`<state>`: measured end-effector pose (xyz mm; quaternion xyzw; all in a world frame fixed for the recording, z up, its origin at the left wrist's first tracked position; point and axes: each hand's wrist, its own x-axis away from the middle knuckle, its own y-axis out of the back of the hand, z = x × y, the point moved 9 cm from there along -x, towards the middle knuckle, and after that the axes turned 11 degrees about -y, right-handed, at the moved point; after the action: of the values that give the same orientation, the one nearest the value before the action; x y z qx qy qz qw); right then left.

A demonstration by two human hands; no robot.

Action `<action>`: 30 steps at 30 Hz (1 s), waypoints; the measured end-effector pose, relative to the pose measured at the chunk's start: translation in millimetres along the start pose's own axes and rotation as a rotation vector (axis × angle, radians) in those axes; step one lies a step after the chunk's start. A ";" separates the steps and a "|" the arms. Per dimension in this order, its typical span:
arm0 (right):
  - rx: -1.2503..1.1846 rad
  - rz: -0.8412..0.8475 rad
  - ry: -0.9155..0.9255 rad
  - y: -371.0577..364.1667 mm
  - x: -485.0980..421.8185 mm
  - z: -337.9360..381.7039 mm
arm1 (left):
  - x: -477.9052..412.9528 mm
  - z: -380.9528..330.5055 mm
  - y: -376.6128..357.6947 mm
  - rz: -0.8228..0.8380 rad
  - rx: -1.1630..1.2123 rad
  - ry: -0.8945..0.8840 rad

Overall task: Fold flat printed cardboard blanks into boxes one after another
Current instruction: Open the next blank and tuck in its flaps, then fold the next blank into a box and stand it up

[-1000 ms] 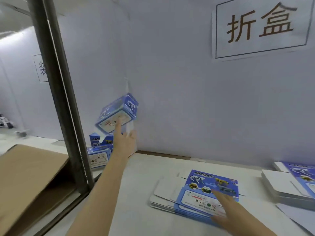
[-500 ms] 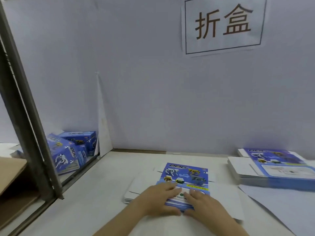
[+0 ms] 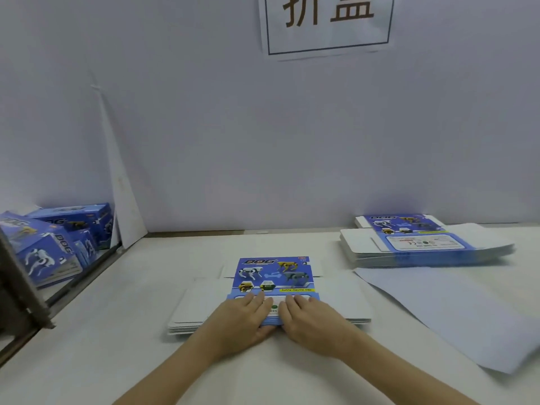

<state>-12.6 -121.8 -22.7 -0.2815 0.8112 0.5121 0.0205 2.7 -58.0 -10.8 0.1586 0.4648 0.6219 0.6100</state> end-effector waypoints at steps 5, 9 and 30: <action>-0.007 -0.095 0.058 13.1 36.9 3.1 | 14.1 -22.4 26.1 0.039 0.231 0.075; -0.096 -0.096 0.104 19.0 51.8 5.5 | 19.2 -36.9 38.1 0.054 0.175 -0.002; -1.704 -0.381 -0.880 88.2 -1.6 -154.0 | -13.3 116.3 115.7 -0.920 1.107 0.895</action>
<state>-14.0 -222.8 123.2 -0.1119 0.0302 0.9742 0.1934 23.7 -4.9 143.6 -0.0316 0.9181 -0.0015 0.3951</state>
